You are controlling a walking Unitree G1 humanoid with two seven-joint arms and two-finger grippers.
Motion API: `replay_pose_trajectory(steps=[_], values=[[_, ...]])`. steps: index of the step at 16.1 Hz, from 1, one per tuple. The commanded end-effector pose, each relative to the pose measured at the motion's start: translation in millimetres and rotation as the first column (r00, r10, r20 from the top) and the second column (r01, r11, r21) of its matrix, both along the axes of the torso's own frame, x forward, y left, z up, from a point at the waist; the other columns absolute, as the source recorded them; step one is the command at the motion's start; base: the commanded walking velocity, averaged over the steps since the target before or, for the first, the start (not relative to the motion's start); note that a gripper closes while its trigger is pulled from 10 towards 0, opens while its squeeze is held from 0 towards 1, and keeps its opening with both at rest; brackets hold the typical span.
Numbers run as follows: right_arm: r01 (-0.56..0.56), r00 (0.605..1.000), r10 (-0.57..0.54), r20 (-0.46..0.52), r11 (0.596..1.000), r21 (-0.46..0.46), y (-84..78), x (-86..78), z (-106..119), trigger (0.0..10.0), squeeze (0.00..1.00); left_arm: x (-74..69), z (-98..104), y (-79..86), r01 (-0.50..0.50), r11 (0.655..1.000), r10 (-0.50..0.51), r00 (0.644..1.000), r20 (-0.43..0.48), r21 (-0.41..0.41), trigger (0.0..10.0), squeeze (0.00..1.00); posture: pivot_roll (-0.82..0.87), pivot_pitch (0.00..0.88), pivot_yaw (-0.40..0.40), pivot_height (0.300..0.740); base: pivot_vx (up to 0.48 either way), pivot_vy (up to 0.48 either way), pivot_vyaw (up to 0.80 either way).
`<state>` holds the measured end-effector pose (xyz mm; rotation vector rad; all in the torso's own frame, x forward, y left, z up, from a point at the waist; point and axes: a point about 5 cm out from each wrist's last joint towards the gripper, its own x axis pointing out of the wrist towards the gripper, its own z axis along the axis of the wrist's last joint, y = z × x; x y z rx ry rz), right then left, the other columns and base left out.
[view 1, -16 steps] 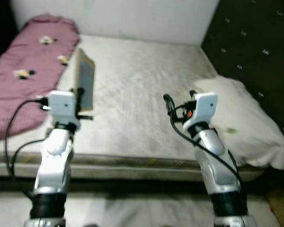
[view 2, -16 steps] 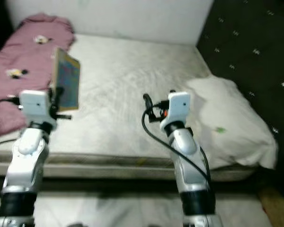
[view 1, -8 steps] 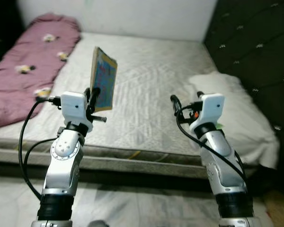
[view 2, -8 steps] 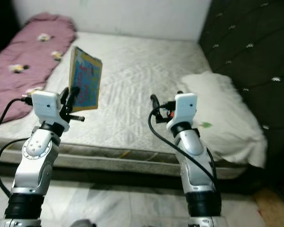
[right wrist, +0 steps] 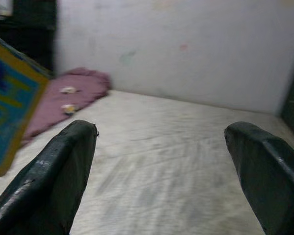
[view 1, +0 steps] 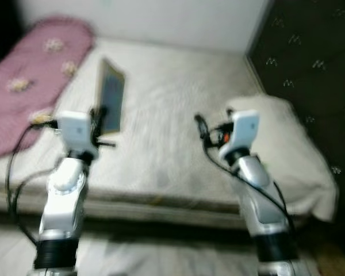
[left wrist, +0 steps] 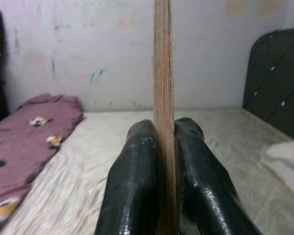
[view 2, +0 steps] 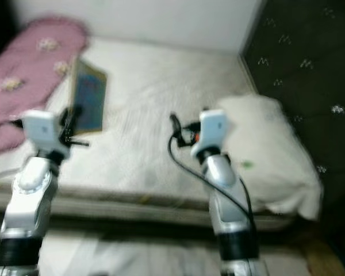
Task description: Clean up the room
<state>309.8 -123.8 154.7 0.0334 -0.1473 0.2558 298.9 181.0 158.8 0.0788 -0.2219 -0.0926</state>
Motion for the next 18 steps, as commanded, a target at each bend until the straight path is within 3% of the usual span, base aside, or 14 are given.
replay_pose_trajectory(steps=[1, 5, 11, 13, 15, 18], values=[[0.037, 0.999, -0.037, -0.002, 0.999, -0.01, -11.9, -0.1, -1, 10.0, 0.0, 1.0, 12, -15.7, 0.062, 0.998, -0.061, 0.996, 0.06, -0.011, 10.0, 0.0, -0.04, 0.0, -0.069, 0.74, 0.337, 0.0, 0.0], [0.041, 0.999, -0.041, 0.001, 0.999, -0.011, -11.9, 0.3, -1, 10.0, 0.0, 1.5, 11, -15.5, 0.053, 0.999, -0.052, 0.998, 0.046, -0.014, 10.0, 0.0, -0.03, 0.0, -0.069, 0.74, 0.324, 0.0, 0.0], [0.049, 0.998, -0.049, -0.031, 0.999, 0.0, -12.2, -3.8, -8, 10.0, 0.0, -4.8, 1, -15.6, 0.032, 0.999, -0.032, 0.999, 0.006, 0.006, 10.0, 0.0, -0.02, 0.0, -0.066, 0.74, 0.0, 0.0, 0.0], [0.057, 0.997, -0.056, -0.046, 0.998, 0.013, -13.2, -7.1, -12, 10.0, 0.0, -8.8, -2, -13.7, 0.029, 1.0, -0.029, 1.0, -0.003, 0.008, 10.0, 0.0, -0.03, 0.005, -0.066, 0.74, 0.0, -0.139, -0.8], [0.072, 0.996, -0.072, -0.053, 0.997, 0.007, -16.3, -11.7, -15, 10.0, 0.0, -12.3, -5, -14.2, 0.03, 1.0, -0.03, 0.999, -0.018, -0.001, 10.0, 0.0, -0.03, 0.009, -0.065, 0.74, 0.0, -0.334, 0.0], [0.128, 0.982, -0.131, -0.139, 0.991, -0.028, -36.6, -32.6, -40, 10.0, 0.0, -16.9, -12, -19.6, 0.051, 0.999, -0.052, 0.997, -0.05, -0.007, 10.0, 0.0, -0.03, 0.018, -0.061, 0.74, 0.0, -0.48, 0.0]])
